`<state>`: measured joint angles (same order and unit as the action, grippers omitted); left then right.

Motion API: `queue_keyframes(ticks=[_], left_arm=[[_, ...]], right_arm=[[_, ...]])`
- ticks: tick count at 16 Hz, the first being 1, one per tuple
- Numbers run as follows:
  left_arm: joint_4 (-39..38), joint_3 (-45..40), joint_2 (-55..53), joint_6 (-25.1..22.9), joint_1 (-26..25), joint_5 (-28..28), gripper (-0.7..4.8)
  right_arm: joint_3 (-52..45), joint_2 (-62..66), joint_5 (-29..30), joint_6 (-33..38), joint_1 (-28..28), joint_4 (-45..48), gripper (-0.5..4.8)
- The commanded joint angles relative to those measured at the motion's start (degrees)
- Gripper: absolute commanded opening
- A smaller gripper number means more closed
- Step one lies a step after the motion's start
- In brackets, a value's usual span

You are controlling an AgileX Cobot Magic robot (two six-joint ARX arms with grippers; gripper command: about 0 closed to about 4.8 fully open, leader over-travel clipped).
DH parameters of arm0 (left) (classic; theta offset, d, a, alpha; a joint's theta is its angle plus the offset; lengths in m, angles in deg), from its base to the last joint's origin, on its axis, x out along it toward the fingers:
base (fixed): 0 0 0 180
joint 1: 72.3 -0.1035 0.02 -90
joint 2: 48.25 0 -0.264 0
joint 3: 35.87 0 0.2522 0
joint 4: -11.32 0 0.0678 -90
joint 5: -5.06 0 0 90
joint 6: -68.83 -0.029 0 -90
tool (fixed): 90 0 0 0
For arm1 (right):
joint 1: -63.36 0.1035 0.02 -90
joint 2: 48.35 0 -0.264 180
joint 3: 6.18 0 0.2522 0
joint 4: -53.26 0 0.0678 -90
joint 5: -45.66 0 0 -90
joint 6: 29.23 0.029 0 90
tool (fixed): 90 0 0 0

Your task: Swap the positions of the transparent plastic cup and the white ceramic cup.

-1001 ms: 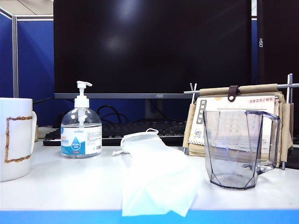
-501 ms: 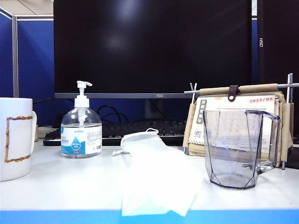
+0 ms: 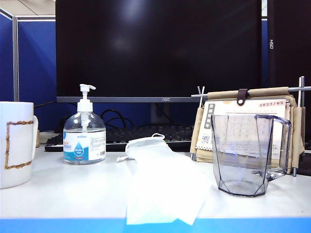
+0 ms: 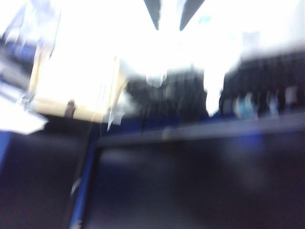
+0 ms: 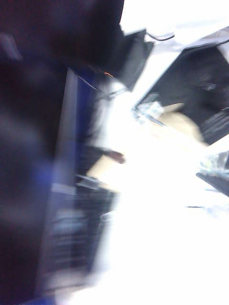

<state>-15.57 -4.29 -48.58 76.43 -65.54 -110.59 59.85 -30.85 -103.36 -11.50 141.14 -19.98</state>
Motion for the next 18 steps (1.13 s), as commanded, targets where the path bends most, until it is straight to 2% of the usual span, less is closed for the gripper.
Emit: queue_keyframes(ticks=[1, 2, 3, 7, 11, 15, 18], left_arm=[[0.9, -6.2, 0.0, 0.4, 0.0, 1.8, 0.48], [2.9, -8.7, 0.0, 0.4, 0.1, 3.2, 0.48], [4.0, -10.5, 0.1, 1.0, 0.1, 6.3, 0.48], [10.4, -17.1, 0.0, 6.0, 0.1, 14.3, 0.50], [3.4, -17.2, 0.1, 5.7, 0.1, 29.5, 0.57], [2.8, -17.2, 0.1, 4.9, 0.2, 21.4, 0.57], [2.9, -17.2, 0.1, 5.9, 0.2, 21.9, 0.57]], right_arm=[[0.1, 15.0, -5.0, 0.9, -0.2, 1.6, -0.06], [0.1, 18.8, -8.9, 0.9, -0.3, 3.0, -0.06], [0.1, 20.8, -9.9, 1.0, -0.6, 4.9, -0.06], [0.1, 18.9, -8.7, 3.3, -0.9, 10.1, -0.06], [0.1, 15.0, -6.4, 3.3, -0.9, 9.8, -0.06], [0.1, 13.0, -5.3, 3.3, -0.9, 10.2, -0.06], [0.1, 12.9, -0.7, 3.3, -0.9, 9.5, -0.06]])
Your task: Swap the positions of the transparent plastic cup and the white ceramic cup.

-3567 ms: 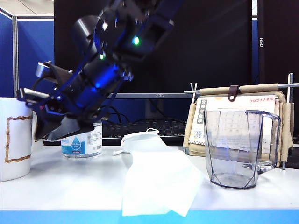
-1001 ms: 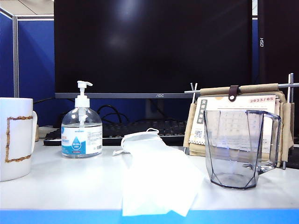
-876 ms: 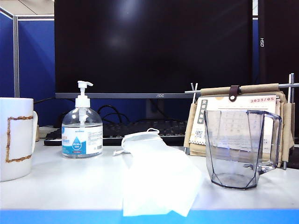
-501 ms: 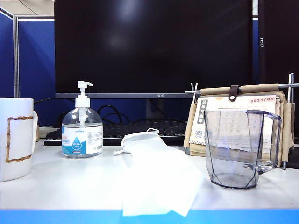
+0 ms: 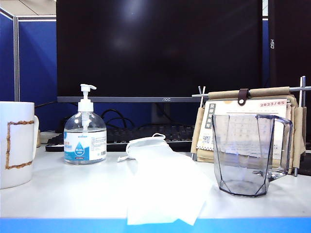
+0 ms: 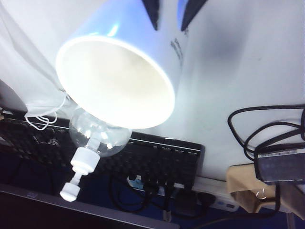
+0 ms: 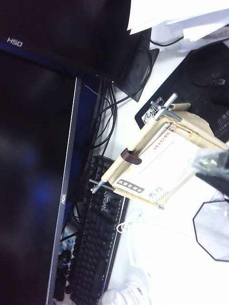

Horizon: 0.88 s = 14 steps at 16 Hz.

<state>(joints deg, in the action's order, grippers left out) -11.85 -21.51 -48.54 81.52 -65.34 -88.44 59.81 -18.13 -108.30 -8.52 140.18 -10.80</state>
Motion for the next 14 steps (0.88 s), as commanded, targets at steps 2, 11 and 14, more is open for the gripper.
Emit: queue_keyframes(ticks=[2, 11, 14], left_arm=[[-0.8, 0.0, 0.0, 1.3, 0.0, -0.3, 0.57], [-0.8, 0.0, 0.0, 1.2, 0.0, -0.2, 0.57], [-0.8, 0.0, 0.0, 1.2, 0.0, -0.2, 0.57]], right_arm=[[0.2, 0.3, 10.7, 5.1, 0.0, -2.0, -0.06], [19.0, 16.8, 3.5, 3.5, -1.3, -27.9, -0.06], [25.8, 14.1, -15.9, 9.6, -1.4, -28.7, -0.06]])
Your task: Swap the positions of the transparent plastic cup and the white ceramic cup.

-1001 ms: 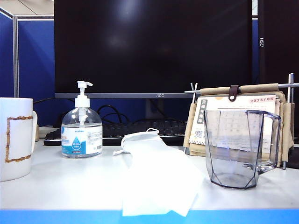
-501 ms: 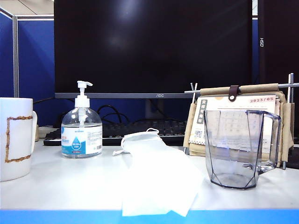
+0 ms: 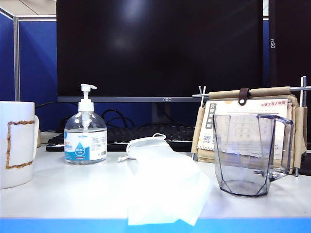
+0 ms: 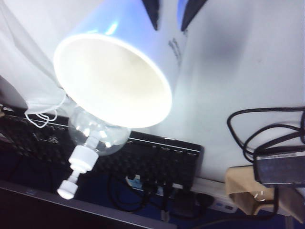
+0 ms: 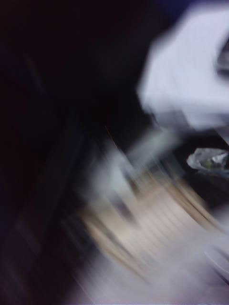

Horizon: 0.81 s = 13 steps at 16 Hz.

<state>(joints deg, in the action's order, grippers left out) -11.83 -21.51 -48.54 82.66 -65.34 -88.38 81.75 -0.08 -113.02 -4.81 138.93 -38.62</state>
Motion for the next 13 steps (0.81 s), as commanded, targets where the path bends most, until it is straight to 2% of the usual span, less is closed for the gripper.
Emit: queue_keyframes(ticks=[1, 3, 5, 7, 8, 11, 13], left_arm=[[-0.8, 0.0, 0.0, 0.1, 0.0, -0.3, 0.57], [-0.8, 0.0, 0.0, 0.1, 0.0, -0.3, 0.57], [-0.8, 0.0, 0.0, 0.1, 0.0, -0.2, 0.57], [-0.8, 0.0, 0.0, 0.1, 0.0, -0.3, 0.57], [-0.8, 0.0, 0.0, 0.1, 0.0, -0.3, 0.57], [-0.8, 0.0, 0.0, 0.1, 0.0, -0.3, 0.57], [-0.8, 0.0, 0.0, 0.1, -0.1, -0.3, 0.57]], right_arm=[[5.9, -7.0, -11.1, 3.8, -0.1, -0.7, -0.06], [7.8, -8.8, -7.0, -7.0, -0.1, 0.5, -0.06], [7.8, -8.3, -6.2, -13.9, -0.1, -0.5, -0.06], [6.0, -7.1, -6.2, -30.6, -0.1, -1.1, -0.06], [4.5, -7.2, -6.0, -34.3, -0.1, -1.0, -0.06], [-0.1, -12.6, -2.7, -22.0, 0.0, -0.5, -0.06], [-6.3, -18.3, 2.1, -13.0, 0.0, 0.2, -0.06]])
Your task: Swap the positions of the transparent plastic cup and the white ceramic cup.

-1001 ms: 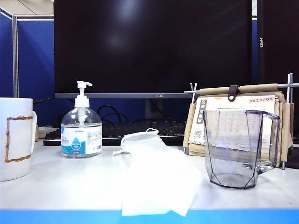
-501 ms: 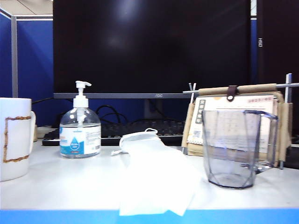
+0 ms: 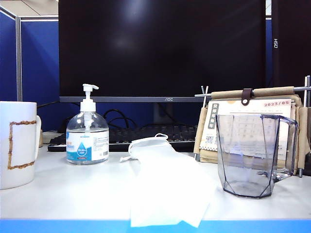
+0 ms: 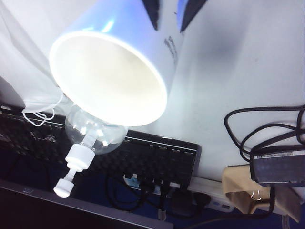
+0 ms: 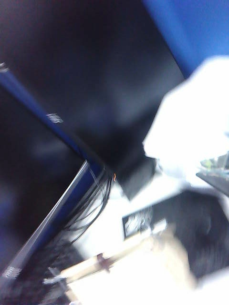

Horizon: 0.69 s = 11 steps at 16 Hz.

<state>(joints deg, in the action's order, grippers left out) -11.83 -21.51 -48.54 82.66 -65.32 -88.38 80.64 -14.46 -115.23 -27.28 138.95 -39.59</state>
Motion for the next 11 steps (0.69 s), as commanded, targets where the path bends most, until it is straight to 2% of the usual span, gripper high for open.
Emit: queue_keyframes(ticks=[1, 3, 4, 5, 7, 9, 11], left_arm=[[-0.8, 0.0, 0.0, 0.1, -0.1, -0.3, 0.57], [-0.8, 0.0, 0.0, 0.1, -0.1, -0.3, 0.57], [-0.8, 0.0, 0.0, 0.1, -0.1, -0.3, 0.57], [-0.8, 0.0, 0.0, 0.1, -0.1, -0.3, 0.57], [-0.8, 0.0, 0.0, 0.1, -0.1, -0.3, 0.57], [-0.8, 0.0, 0.0, 0.1, -0.1, -0.3, 0.57], [-0.8, 0.0, 0.0, 0.1, -0.1, -0.3, 0.57]], right_arm=[[-9.4, -5.8, 5.9, 13.5, 0.0, 3.1, -0.06], [-16.5, -6.8, 6.1, 22.0, 0.0, 8.2, -0.06], [-20.9, -6.8, 3.4, 26.7, 0.0, 12.2, -0.06], [-25.6, -6.7, -0.3, 27.2, 0.0, 17.2, -0.06], [-32.4, -6.7, -2.8, 26.4, 0.0, 24.9, -0.06], [-37.5, -6.7, -6.1, 26.6, 0.0, 26.8, -0.04], [-39.7, -6.7, -1.3, 27.1, 0.0, 28.7, 0.14]])
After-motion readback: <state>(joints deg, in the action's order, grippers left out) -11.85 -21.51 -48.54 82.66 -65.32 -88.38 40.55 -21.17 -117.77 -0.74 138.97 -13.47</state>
